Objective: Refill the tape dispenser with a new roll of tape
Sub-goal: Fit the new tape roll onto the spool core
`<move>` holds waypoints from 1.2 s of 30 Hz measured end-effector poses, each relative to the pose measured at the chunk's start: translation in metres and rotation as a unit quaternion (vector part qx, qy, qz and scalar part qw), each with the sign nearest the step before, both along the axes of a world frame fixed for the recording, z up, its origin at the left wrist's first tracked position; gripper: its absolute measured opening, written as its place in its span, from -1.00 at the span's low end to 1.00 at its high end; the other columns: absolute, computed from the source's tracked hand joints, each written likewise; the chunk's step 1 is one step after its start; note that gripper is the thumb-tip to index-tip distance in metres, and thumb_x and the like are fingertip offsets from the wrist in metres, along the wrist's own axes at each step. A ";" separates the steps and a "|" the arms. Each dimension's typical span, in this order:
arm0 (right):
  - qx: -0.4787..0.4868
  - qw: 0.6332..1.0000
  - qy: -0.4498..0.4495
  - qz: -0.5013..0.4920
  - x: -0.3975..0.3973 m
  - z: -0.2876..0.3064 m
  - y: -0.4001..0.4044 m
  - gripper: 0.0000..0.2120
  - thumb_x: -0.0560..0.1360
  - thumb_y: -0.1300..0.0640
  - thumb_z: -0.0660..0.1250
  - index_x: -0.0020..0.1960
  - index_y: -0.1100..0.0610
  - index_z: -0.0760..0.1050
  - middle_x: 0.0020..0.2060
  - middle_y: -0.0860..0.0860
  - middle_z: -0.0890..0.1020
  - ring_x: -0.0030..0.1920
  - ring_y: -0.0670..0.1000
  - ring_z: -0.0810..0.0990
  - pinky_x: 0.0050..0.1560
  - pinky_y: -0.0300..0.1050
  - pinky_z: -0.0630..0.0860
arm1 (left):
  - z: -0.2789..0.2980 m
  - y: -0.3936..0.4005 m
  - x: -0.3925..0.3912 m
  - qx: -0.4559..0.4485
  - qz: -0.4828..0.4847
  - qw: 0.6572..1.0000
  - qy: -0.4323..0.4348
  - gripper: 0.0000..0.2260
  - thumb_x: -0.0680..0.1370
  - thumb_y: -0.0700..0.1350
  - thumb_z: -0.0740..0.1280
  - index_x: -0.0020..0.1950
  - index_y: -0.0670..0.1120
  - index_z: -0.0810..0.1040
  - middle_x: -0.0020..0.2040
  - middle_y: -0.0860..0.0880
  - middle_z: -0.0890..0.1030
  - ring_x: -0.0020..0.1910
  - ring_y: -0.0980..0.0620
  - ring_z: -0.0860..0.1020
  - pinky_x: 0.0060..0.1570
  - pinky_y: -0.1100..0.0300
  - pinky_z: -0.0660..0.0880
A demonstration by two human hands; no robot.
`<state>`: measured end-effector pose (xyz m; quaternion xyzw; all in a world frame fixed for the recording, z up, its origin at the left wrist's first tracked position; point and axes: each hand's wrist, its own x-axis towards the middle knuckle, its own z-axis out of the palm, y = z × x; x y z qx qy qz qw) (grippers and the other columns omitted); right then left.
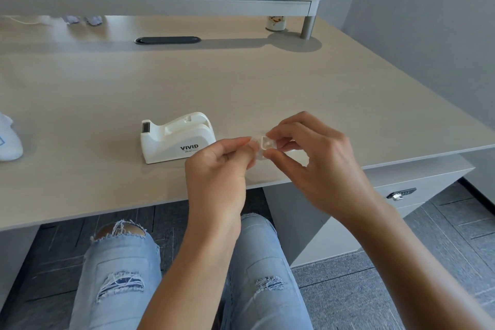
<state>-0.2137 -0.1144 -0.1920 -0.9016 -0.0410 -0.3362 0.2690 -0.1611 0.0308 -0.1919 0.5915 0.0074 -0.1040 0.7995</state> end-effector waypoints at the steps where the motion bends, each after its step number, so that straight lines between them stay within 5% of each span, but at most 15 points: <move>1: 0.007 1.000 0.004 0.002 -0.001 -0.001 0.001 -0.82 0.60 0.13 0.44 0.08 0.25 0.67 -0.01 0.03 0.65 -0.11 -0.09 0.65 0.05 -0.16 0.66 | 0.000 0.000 0.000 -0.004 0.000 1.000 -0.001 -0.95 0.52 -0.30 0.47 -0.09 -0.20 0.74 -0.22 -0.10 0.75 -0.18 0.05 0.68 0.20 -0.03 0.65; 7: 0.047 0.999 -0.006 0.008 -0.010 0.001 -0.001 -0.88 0.60 0.24 0.43 0.11 0.27 0.60 -0.02 0.02 0.64 -0.08 -0.06 0.68 0.03 -0.18 0.66 | 0.005 -0.005 -0.002 -0.002 -0.018 0.999 -0.032 -0.92 0.52 -0.31 0.46 -0.14 -0.19 0.71 -0.40 0.01 0.70 -0.33 0.11 0.65 -0.02 0.13 0.69; 11: 0.053 0.999 0.006 0.007 -0.018 0.004 -0.007 -0.83 0.58 0.21 0.46 0.15 0.24 0.63 -0.02 0.05 0.66 -0.09 -0.04 0.69 0.01 -0.21 0.66 | 0.005 -0.009 -0.004 0.007 -0.045 0.998 -0.046 -0.98 0.50 -0.28 0.50 -0.12 -0.20 0.73 -0.37 -0.03 0.70 -0.29 0.06 0.67 0.02 0.04 0.70; 18: 0.320 0.941 -0.002 -0.111 -0.040 0.005 -0.037 -0.86 0.49 0.19 0.56 -0.07 0.13 0.59 -0.20 -0.05 0.71 -0.21 -0.12 0.70 -0.13 -0.33 0.58 | 0.000 -0.033 -0.004 0.110 -0.041 0.987 -0.107 -0.95 0.49 -0.19 0.51 -0.11 -0.05 0.76 -0.29 -0.01 0.74 -0.31 0.04 0.70 -0.09 0.11 0.68; 22: 0.400 0.903 -0.020 -0.155 -0.050 -0.001 -0.063 -0.84 0.52 0.21 0.53 0.06 0.16 0.62 -0.16 0.10 0.72 -0.24 0.00 0.73 -0.18 -0.19 0.65 | 0.000 -0.064 -0.009 0.239 -0.028 0.943 -0.229 -0.92 0.50 -0.14 0.50 -0.04 -0.03 0.77 -0.22 0.11 0.73 -0.29 0.17 0.61 -0.11 0.27 0.58; 28: 0.428 0.889 0.004 -0.164 -0.053 -0.008 -0.091 -0.87 0.55 0.18 0.50 0.10 0.11 0.70 -0.23 -0.02 0.72 -0.22 -0.09 0.71 -0.21 -0.27 0.63 | 0.000 -0.116 0.001 0.340 -0.039 0.887 -0.311 -0.89 0.50 -0.16 0.43 -0.16 -0.01 0.74 -0.22 0.08 0.75 -0.14 -0.06 0.67 -0.05 -0.05 0.61; 36: 0.429 0.889 0.013 -0.157 -0.047 -0.014 -0.100 -0.84 0.56 0.21 0.49 0.14 0.15 0.70 -0.20 0.02 0.71 -0.22 -0.09 0.69 -0.26 -0.27 0.64 | -0.012 -0.140 0.018 0.419 -0.049 0.821 -0.386 -0.87 0.53 -0.17 0.40 -0.17 -0.04 0.72 -0.20 0.01 0.73 -0.02 -0.14 0.55 -0.05 -0.04 0.50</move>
